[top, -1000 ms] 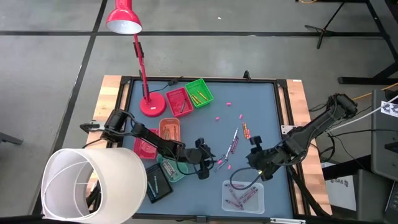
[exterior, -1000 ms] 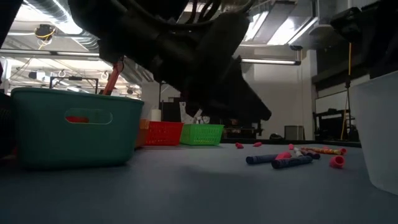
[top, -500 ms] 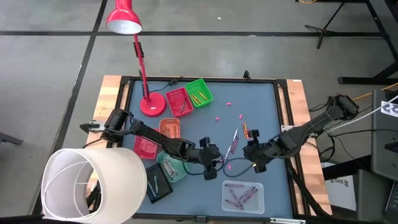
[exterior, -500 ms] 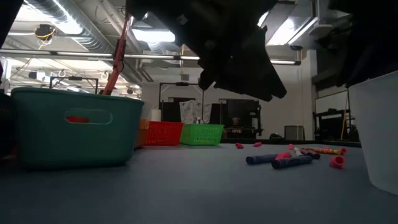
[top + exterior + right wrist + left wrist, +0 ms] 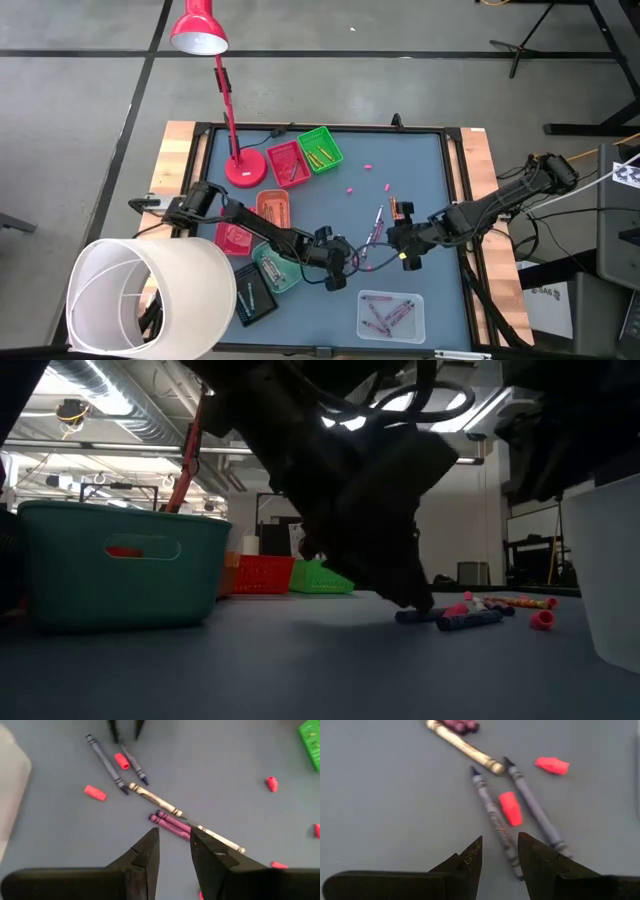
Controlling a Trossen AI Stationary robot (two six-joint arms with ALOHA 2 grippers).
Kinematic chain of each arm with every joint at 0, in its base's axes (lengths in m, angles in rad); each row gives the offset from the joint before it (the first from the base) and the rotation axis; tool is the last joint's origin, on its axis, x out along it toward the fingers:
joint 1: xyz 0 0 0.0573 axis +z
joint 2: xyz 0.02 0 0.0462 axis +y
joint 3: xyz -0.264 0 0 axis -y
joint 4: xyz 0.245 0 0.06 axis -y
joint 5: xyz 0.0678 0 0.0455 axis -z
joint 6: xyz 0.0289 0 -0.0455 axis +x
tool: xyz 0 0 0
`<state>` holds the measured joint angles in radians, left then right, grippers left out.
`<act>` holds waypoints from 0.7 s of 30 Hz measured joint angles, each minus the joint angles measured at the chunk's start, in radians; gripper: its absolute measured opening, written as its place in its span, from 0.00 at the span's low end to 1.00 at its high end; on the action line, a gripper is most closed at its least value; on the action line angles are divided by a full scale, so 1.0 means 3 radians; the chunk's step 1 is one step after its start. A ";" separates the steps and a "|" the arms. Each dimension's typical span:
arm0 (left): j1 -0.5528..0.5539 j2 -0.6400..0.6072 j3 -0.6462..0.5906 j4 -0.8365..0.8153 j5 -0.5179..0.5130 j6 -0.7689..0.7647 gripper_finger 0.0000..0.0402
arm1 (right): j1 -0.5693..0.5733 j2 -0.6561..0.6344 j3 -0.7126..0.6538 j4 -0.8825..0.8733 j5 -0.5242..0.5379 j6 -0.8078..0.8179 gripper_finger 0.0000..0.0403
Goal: Sort crayons
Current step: Put the blue crayon into the right red basket
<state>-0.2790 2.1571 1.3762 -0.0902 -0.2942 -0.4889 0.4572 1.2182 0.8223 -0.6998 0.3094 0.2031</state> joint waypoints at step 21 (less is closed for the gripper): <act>0.0046 0.0019 0.0010 -0.0339 0.0093 -0.0027 0.14 | 0.0001 0.0001 0.0001 0.0231 -0.0163 0.0000 0.27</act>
<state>-0.2651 2.1628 1.3792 -0.1918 -0.2663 -0.4969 0.4576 1.2186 0.8227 -0.6305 0.2606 0.2031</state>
